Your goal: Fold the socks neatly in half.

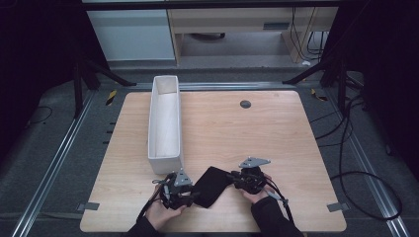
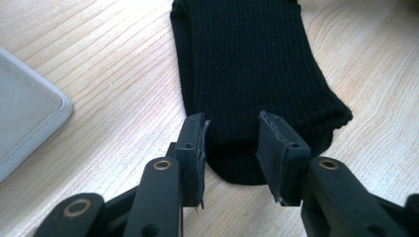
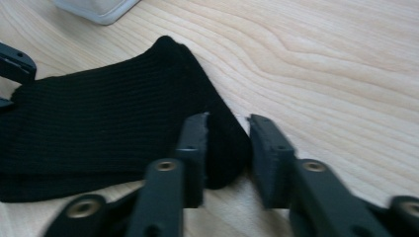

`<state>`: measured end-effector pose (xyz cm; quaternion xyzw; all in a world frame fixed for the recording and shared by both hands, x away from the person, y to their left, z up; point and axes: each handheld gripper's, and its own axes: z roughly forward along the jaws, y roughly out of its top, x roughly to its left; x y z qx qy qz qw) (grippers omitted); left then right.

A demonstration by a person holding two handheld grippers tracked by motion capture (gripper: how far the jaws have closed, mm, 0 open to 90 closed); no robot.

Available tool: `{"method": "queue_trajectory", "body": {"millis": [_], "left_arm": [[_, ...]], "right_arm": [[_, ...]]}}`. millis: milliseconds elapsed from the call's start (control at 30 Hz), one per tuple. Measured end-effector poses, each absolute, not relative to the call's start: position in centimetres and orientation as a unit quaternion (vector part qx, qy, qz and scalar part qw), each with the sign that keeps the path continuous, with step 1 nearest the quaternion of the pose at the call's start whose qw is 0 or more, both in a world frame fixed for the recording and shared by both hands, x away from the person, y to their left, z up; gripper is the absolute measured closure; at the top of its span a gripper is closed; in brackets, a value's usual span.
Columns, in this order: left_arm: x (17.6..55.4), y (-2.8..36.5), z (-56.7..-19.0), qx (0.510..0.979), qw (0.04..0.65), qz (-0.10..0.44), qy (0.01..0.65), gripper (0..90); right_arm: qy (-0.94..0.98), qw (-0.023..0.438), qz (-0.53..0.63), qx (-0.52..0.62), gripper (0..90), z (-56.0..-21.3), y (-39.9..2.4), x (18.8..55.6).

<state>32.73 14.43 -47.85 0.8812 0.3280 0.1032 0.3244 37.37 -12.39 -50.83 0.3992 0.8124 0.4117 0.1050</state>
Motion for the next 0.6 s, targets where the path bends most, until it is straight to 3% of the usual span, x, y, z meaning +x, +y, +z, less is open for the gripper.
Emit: {"method": "queue_trajectory", "body": {"millis": [200, 400, 600], "left_arm": [[32.9, 14.3, -48.1, 0.880, 0.326, 0.099, 0.331, 62.4], [33.6, 13.9, -48.3, 0.878, 0.328, 0.096, 0.337, 62.5], [34.3, 13.8, -48.4, 0.873, 0.332, 0.098, 0.344, 62.0]], "right_arm": [[0.808, 0.104, 0.424, 0.395, 82.8, -50.2, -12.2, 37.5], [0.789, 0.124, 0.501, 0.334, 82.8, -47.2, -11.7, 36.6], [0.811, 0.098, 0.506, 0.276, 82.9, -46.8, -10.5, 35.4]]}}
